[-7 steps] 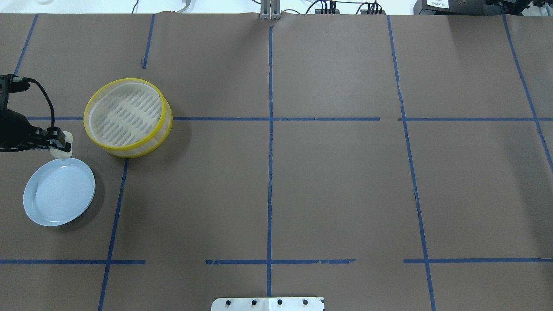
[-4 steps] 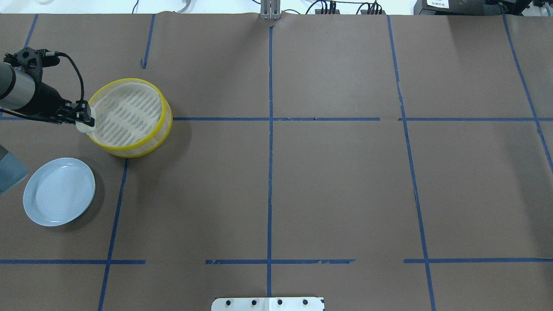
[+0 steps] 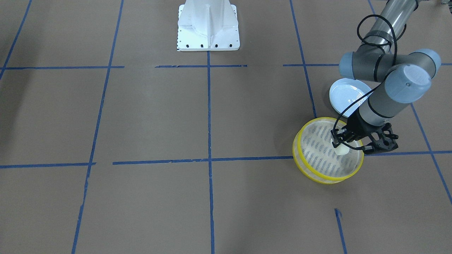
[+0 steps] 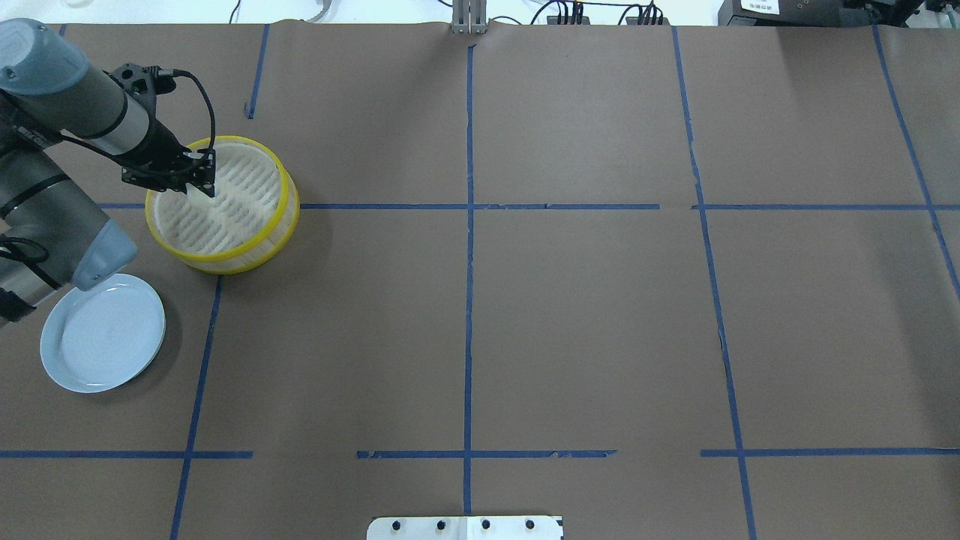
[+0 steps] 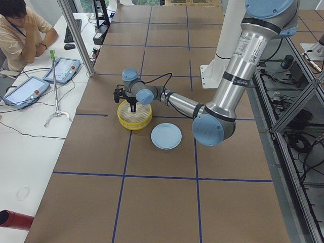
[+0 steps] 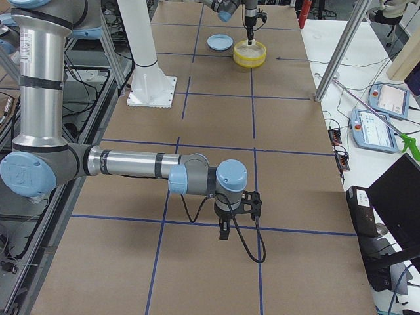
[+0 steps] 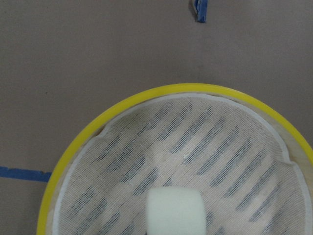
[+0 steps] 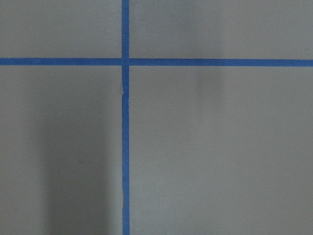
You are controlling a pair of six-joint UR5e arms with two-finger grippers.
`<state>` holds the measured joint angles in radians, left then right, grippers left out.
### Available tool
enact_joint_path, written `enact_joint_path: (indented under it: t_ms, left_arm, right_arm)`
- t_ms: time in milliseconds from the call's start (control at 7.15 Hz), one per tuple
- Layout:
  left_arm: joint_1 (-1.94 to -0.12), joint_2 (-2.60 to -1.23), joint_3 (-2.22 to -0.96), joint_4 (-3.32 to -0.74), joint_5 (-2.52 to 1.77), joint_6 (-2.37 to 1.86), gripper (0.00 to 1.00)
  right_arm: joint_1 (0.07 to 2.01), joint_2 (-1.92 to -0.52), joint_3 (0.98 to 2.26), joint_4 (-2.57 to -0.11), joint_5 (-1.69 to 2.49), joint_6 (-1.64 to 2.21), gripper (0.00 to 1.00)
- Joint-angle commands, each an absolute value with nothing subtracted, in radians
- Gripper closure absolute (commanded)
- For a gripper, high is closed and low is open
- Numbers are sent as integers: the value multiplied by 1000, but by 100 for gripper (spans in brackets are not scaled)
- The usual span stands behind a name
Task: Place bun in steamer
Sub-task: 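Lower the bun onto the steamer's mesh liner and open the left gripper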
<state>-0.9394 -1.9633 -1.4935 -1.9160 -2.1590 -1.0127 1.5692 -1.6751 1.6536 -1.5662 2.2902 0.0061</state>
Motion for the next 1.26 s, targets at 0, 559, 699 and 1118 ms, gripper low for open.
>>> enact_joint_path:
  t_ms: [0,559,699,1118]
  left_arm:
    - [-896,-1977,-1479,-1917,-2138,-1046,69]
    - [-881,-1976,-1482,-1917,-2137,-1055,68]
    - [-881,-1974,-1482,-1917,-2137,-1055,67]
    - [-881,-1971,-1488,-1911,-2099,-1055,64]
  right_arm:
    - [1569,-1675,1654,-1566,2290,6,0]
    - [1569,-1675,1654,-1566,2290,6,0]
    - [1569,-1675,1654,-1566,2290,6,0]
    - [1569,-1675,1654,-1566,2290,6,0]
